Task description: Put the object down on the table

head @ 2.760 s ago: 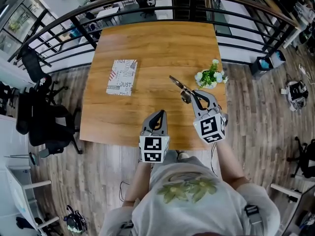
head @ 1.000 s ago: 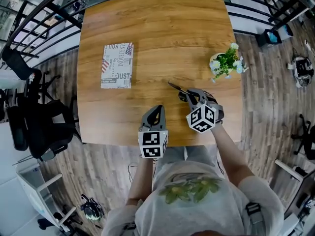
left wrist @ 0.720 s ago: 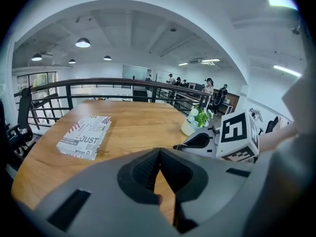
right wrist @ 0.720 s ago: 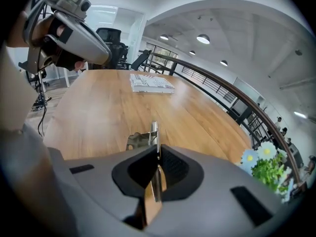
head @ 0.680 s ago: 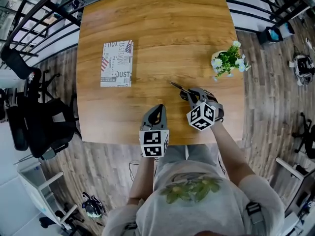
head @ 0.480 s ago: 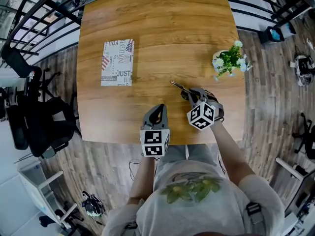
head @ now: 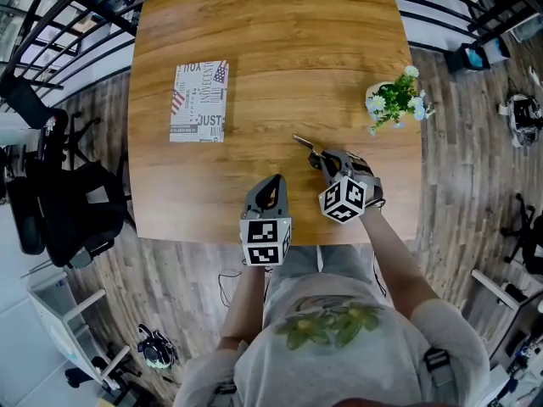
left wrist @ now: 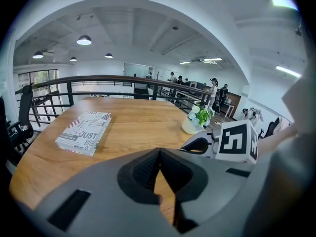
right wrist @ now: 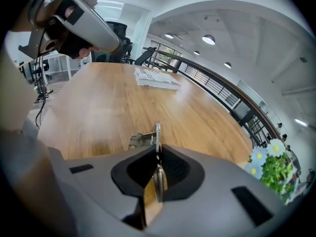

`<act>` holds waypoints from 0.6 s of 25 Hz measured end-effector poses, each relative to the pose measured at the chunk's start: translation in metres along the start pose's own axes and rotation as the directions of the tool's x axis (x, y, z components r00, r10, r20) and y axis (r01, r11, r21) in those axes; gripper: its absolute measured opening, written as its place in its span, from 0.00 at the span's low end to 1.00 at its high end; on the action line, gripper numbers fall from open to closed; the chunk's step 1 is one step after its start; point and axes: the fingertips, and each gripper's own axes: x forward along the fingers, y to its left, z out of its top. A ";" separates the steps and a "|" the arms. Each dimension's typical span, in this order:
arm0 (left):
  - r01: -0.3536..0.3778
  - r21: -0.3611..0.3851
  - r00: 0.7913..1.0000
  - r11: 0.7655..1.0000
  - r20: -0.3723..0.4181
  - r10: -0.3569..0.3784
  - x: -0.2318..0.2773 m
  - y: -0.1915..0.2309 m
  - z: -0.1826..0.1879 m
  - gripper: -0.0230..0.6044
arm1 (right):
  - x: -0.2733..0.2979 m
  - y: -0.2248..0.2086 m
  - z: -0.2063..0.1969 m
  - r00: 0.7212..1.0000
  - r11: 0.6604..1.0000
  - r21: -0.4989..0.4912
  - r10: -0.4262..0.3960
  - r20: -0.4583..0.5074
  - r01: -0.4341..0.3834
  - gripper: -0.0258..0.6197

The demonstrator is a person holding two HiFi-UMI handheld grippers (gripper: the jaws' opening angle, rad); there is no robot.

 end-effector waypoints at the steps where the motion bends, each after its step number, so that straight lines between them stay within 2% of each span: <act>1: -0.001 -0.002 1.000 1.000 -0.001 0.001 0.000 0.000 0.000 0.06 | 0.000 0.001 0.000 1.000 1.000 0.002 0.003 0.001 -0.003 0.08; 15: -0.004 -0.012 1.000 1.000 -0.009 0.003 -0.007 0.001 -0.012 0.06 | 0.005 0.022 -0.005 1.000 0.999 -0.033 0.024 -0.007 -0.024 0.17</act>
